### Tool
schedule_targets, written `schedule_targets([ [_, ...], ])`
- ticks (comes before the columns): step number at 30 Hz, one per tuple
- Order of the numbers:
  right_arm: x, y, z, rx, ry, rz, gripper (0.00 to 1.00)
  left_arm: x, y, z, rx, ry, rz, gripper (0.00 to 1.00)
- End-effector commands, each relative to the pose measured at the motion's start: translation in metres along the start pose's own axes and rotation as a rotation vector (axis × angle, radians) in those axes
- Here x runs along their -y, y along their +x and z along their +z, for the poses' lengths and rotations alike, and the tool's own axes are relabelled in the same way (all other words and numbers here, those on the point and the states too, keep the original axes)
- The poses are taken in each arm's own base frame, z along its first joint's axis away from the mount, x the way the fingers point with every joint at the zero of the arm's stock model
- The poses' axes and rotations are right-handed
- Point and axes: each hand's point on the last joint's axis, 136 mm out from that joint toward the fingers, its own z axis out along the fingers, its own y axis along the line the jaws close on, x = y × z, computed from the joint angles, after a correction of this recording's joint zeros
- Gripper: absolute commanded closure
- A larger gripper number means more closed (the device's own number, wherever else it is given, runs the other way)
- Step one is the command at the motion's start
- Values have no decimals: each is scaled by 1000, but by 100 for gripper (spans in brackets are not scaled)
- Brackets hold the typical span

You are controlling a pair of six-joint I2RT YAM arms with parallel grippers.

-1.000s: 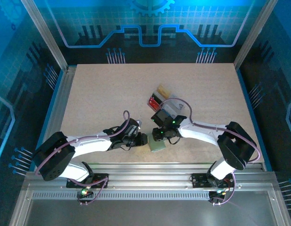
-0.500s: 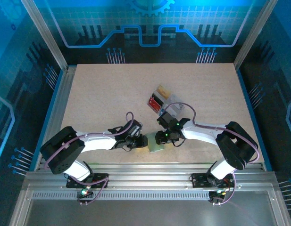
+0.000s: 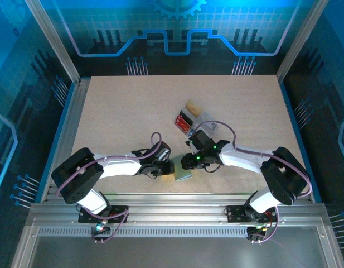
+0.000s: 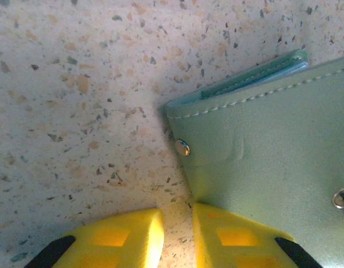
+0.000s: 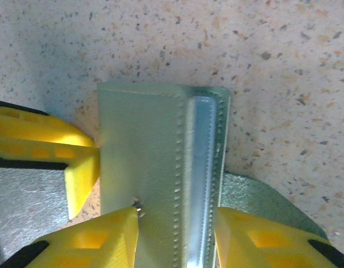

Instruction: Put the credit cards into the card holder

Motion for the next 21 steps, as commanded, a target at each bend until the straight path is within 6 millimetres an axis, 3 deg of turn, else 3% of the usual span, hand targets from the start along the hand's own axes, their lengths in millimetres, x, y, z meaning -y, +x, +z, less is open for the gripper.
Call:
schedule_targets([
  [1,-10,-1,-6,14,-63,-19,60,8,23,35,-68,37,30,76],
  [12,-28,-2,-17,32,-156,-40,62,35,20,41,-63,87,63,77],
  [17,-24,0,-6,14,-156,-19,64,52,18,41,-58,138,67,77],
  [21,-24,2,4,-4,-162,3,69,55,17,43,-57,140,61,77],
])
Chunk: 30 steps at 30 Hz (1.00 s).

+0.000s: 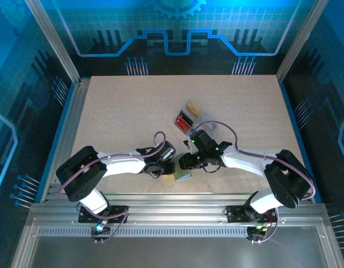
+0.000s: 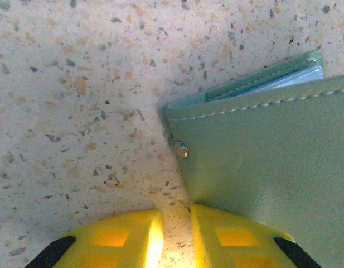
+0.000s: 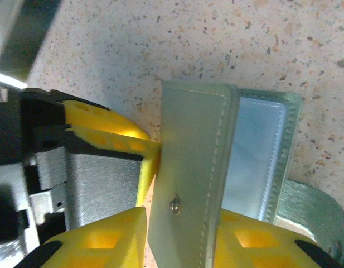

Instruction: Put the credit cards into the card holder

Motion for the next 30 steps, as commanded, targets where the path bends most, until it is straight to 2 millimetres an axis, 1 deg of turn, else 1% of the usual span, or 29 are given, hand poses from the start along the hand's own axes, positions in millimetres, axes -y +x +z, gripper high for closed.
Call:
schedule_targets([
  [1,0,4,7,-12,-24,19,71,55,18,36,-50,218,60,77],
  [4,3,3,3,0,-2,20,79,53,19,37,-53,213,58,77],
  [5,6,3,0,7,18,19,84,52,20,36,-54,210,58,77],
  [7,16,3,-8,22,82,21,95,52,20,33,-52,208,64,77],
  [8,24,3,-15,32,138,22,100,53,18,29,-46,212,69,76],
  [11,66,6,-44,75,407,35,100,56,15,10,-20,232,90,69],
  [12,78,8,-55,92,488,36,100,57,15,3,-12,239,100,66],
  [13,86,10,-63,99,543,37,100,57,14,-3,-3,243,106,64],
  [15,91,11,-76,116,619,14,100,51,13,-15,17,234,108,62],
  [18,85,9,-84,120,727,-50,100,43,10,-28,36,233,94,62],
  [19,83,8,-84,119,757,-67,100,40,9,-31,43,233,85,62],
  [20,85,11,-79,96,788,-85,100,37,8,-34,51,233,72,62],
  [21,75,4,-76,101,795,-102,100,33,7,-37,55,231,63,62],
  [25,58,-3,-54,62,857,-173,100,16,4,-45,76,176,24,63],
  [28,41,-6,-29,25,822,-209,94,6,3,-51,90,174,-9,63],
  [30,29,-5,-10,-6,758,-225,88,0,3,-56,104,169,-19,63],
])
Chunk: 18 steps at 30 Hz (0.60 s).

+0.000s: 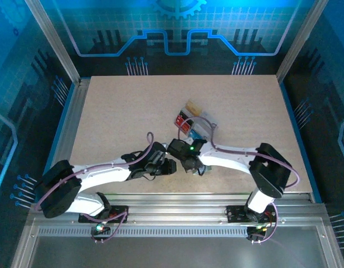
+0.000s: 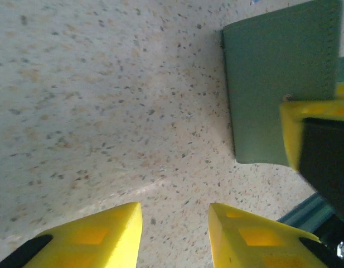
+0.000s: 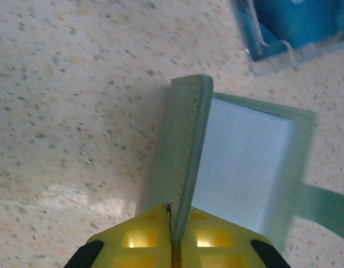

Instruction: Put the credit cards into the card holder

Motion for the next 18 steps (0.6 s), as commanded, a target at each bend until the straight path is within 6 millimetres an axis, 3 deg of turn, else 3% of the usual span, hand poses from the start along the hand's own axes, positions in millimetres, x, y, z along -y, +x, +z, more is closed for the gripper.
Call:
schedule_targets([
  [1,-27,-1,4,-22,-73,-29,86,-21,6,-8,1,-55,-33,63],
  [4,-52,-5,-1,-11,-234,-22,70,-28,6,-16,13,-70,-41,63],
  [8,-66,-8,-7,-13,-386,-5,58,-34,5,-27,32,-72,-52,62],
  [13,-70,-5,-8,-30,-540,37,43,-35,1,-38,50,-66,-55,61],
  [18,-60,-1,2,-53,-621,104,42,-25,-1,-38,30,-45,-31,60],
])
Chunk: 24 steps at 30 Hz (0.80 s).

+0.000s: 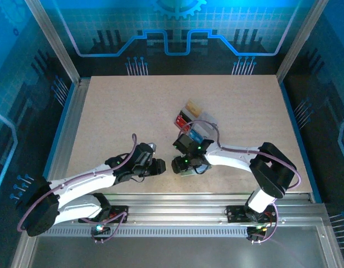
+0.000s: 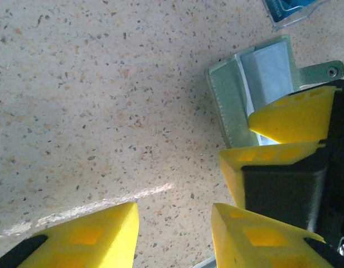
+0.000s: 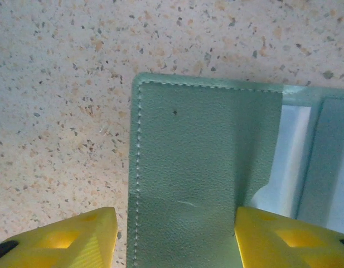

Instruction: Put the credit cards into the card holder

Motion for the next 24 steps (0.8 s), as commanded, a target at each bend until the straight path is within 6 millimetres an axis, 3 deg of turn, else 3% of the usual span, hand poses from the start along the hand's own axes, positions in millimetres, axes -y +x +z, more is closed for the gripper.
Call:
schedule_targets([
  [1,-5,2,-1,-7,-146,40,42,4,0,-1,-24,-5,12,61],
  [8,7,6,0,-7,-265,121,52,30,-9,9,-51,56,21,69],
  [16,26,10,3,-7,-261,195,91,61,-15,45,-126,113,13,87],
  [20,29,11,-1,3,-259,221,99,65,-14,69,-153,94,5,93],
  [24,33,10,-9,21,-253,242,100,58,-10,89,-178,63,-13,96],
])
